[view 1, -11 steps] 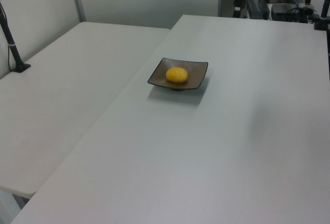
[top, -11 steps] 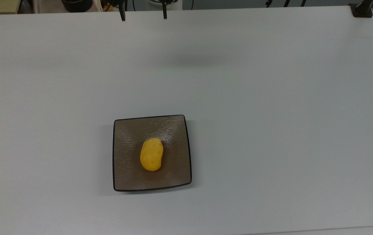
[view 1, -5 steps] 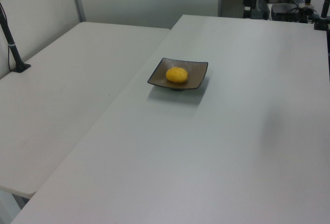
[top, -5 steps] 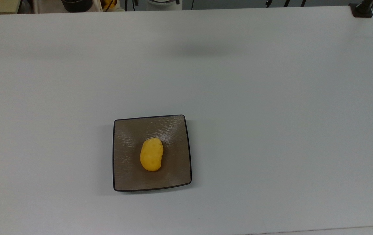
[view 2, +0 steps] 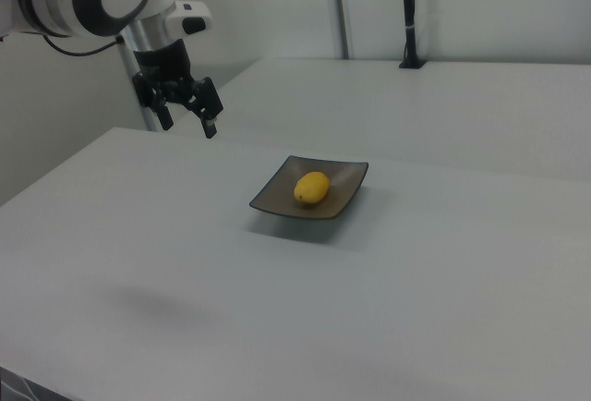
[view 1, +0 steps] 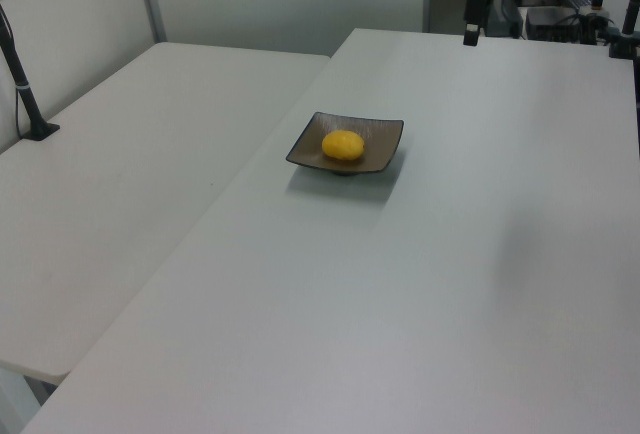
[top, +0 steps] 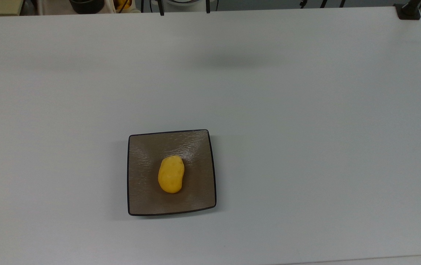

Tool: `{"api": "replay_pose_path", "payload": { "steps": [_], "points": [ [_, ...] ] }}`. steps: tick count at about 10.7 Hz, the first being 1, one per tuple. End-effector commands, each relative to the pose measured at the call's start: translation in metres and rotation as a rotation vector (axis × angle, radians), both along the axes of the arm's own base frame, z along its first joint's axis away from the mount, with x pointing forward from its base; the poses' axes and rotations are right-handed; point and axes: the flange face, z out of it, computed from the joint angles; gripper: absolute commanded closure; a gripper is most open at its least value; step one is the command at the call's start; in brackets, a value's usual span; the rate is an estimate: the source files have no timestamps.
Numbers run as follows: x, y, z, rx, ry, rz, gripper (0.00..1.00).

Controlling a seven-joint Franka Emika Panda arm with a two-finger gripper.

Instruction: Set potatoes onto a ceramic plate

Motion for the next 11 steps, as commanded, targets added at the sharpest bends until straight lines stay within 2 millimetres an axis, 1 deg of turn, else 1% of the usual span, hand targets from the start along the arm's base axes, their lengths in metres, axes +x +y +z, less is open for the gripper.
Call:
{"api": "replay_pose_path", "payload": {
  "steps": [1, 2, 3, 4, 11],
  "points": [
    [-0.004, -0.007, 0.004, 0.03, -0.037, -0.022, 0.0],
    [-0.005, -0.01, 0.007, 0.031, -0.043, -0.028, 0.0],
    [-0.012, -0.015, 0.016, 0.033, -0.048, -0.035, 0.0],
    [-0.017, -0.013, 0.016, 0.03, -0.022, -0.032, 0.0],
    [-0.017, -0.011, 0.015, 0.029, -0.019, -0.021, 0.0]
  ]
}}
